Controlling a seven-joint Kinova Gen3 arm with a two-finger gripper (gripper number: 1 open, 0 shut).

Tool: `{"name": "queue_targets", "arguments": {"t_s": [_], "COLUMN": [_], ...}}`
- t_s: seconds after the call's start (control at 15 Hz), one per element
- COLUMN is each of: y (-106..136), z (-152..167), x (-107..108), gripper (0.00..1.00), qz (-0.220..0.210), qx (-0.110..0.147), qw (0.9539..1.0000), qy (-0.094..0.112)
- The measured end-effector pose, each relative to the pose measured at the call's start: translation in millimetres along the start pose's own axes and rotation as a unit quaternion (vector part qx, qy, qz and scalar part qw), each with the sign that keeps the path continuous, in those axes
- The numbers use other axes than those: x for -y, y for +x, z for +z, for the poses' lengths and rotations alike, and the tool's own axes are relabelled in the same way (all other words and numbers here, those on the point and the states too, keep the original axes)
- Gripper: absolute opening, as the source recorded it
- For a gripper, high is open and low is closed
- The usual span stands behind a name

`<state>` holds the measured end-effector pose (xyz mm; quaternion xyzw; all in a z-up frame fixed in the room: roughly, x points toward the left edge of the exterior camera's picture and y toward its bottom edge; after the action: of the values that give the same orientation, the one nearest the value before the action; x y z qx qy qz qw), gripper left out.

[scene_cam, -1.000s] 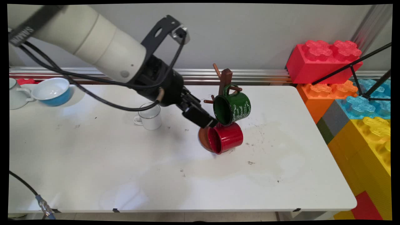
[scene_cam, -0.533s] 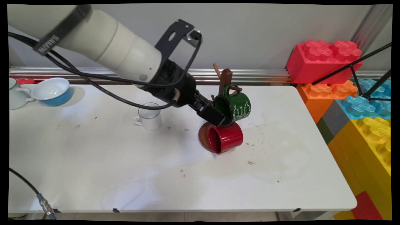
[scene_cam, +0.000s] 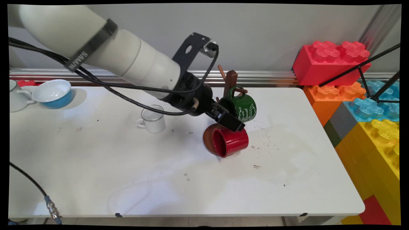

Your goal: Pick up the green mug from the rack

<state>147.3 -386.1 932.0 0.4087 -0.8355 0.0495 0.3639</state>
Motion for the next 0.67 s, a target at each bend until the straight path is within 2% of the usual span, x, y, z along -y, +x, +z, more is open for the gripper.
{"name": "queue_targets", "arguments": {"t_s": [0.67], "y": [-5.6], "z": [29.6], "x": [3.2], "gripper": [1.00], "qz": [-0.044], "qx": [-0.032], "qw": [0.9985], "qy": [-0.012]}}
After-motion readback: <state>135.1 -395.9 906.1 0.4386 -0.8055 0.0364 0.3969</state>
